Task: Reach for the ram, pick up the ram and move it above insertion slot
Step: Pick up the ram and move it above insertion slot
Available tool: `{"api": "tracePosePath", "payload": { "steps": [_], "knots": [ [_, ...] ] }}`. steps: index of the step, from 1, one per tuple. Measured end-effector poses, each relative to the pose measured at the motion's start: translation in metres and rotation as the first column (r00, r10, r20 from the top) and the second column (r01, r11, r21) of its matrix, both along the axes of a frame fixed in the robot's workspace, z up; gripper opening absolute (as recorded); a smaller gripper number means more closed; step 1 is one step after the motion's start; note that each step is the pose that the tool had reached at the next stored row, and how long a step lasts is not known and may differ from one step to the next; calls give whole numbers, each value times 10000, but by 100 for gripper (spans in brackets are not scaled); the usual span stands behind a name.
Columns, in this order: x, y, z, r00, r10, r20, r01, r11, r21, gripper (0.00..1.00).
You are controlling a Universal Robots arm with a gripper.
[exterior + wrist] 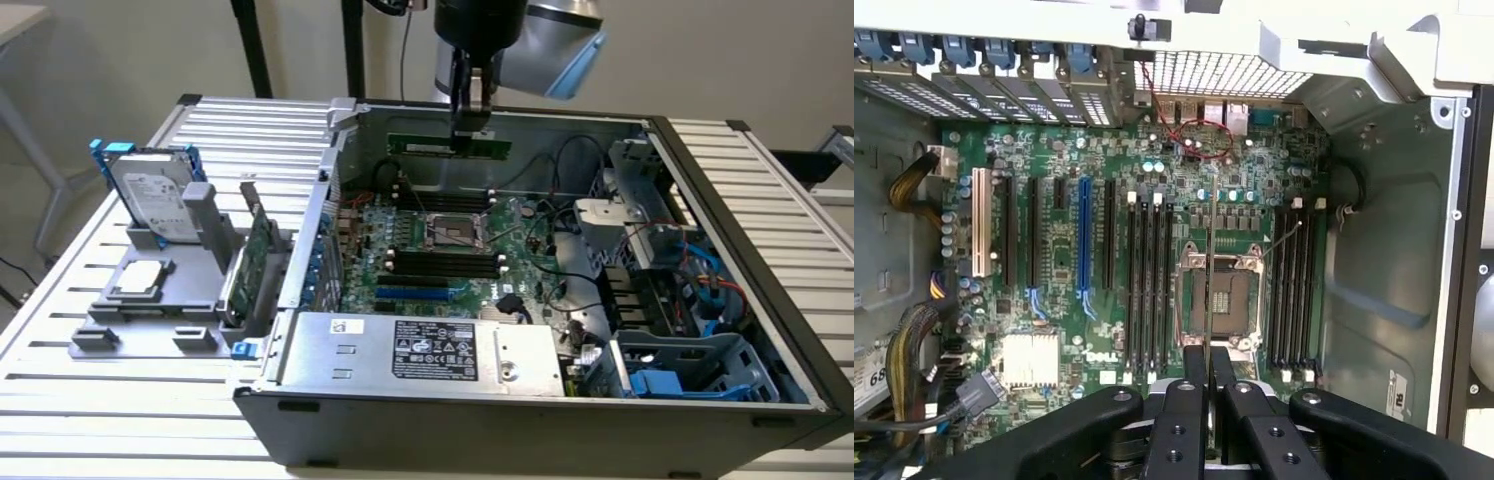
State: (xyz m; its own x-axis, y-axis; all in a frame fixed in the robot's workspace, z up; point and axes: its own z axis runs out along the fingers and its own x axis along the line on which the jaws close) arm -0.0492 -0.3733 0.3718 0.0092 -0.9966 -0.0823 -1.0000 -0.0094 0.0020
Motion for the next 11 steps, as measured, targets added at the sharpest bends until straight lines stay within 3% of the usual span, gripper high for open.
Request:
{"api": "tracePosePath", "payload": {
  "steps": [5, 11],
  "knots": [
    [15, 55, -18, 10000, -9, 34, 9, 10000, 0, 13],
    [16, 57, -19, 10000, -11, 40, 11, 10000, 1, 13]
  ]
}}
